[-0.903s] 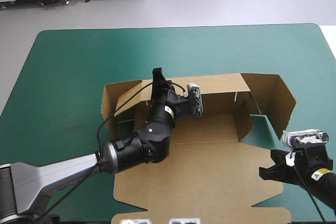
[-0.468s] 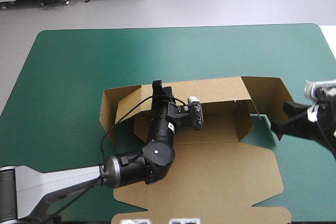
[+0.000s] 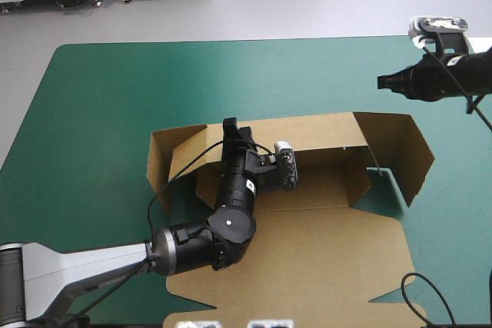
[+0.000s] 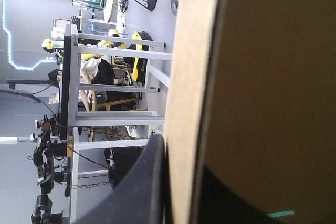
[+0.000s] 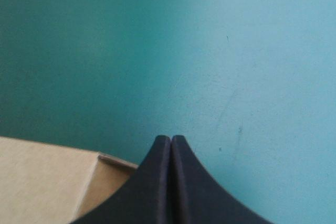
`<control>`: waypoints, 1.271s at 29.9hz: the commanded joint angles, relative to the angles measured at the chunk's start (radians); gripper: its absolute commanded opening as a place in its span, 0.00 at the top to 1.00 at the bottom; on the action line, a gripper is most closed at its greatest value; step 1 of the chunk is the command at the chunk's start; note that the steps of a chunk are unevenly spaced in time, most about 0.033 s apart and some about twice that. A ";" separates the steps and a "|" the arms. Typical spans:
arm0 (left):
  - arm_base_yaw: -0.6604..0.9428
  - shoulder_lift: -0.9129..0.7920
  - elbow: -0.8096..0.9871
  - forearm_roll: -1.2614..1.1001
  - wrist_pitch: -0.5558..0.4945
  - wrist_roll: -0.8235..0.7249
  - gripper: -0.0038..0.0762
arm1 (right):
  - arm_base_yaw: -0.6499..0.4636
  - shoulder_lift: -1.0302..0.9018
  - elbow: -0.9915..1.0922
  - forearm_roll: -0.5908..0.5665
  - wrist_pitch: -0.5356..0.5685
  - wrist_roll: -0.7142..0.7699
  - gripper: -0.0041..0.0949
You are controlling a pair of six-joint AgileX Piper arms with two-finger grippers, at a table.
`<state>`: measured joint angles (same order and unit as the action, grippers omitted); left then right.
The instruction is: Fold the box
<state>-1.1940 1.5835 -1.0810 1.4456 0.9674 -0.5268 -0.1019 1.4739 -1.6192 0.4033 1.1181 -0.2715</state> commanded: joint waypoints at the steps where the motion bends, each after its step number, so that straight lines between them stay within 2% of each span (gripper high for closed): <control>1: -0.012 -0.031 -0.014 -0.024 -0.017 -0.032 0.96 | 0.000 0.098 -0.095 0.024 0.012 0.006 0.98; 5: -0.012 -0.031 -0.014 -0.024 0.014 -0.032 0.96 | 0.000 0.195 -0.122 0.020 0.102 0.010 0.98; 8: -0.012 -0.031 -0.014 -0.024 0.039 -0.032 0.96 | 0.000 0.202 -0.094 0.021 0.129 0.003 0.98; 23: -0.012 -0.031 -0.014 -0.025 0.053 -0.031 0.96 | 0.000 -0.041 0.189 0.023 0.129 -0.101 0.98; 29: -0.012 -0.024 -0.014 -0.039 0.018 0.004 0.96 | 0.000 -0.136 0.360 0.098 0.015 -0.177 0.98; 34: -0.012 -0.012 -0.014 -0.056 -0.008 0.004 0.96 | 0.000 -0.218 0.534 0.249 -0.103 -0.349 0.98; 38: -0.012 0.011 -0.014 -0.111 -0.025 0.027 0.96 | 0.000 -0.289 0.674 0.411 -0.240 -0.514 0.98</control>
<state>-1.2015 1.6002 -1.0810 1.4333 0.9886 -0.4863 -0.1019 1.2557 -0.9971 0.6623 0.9851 -0.6578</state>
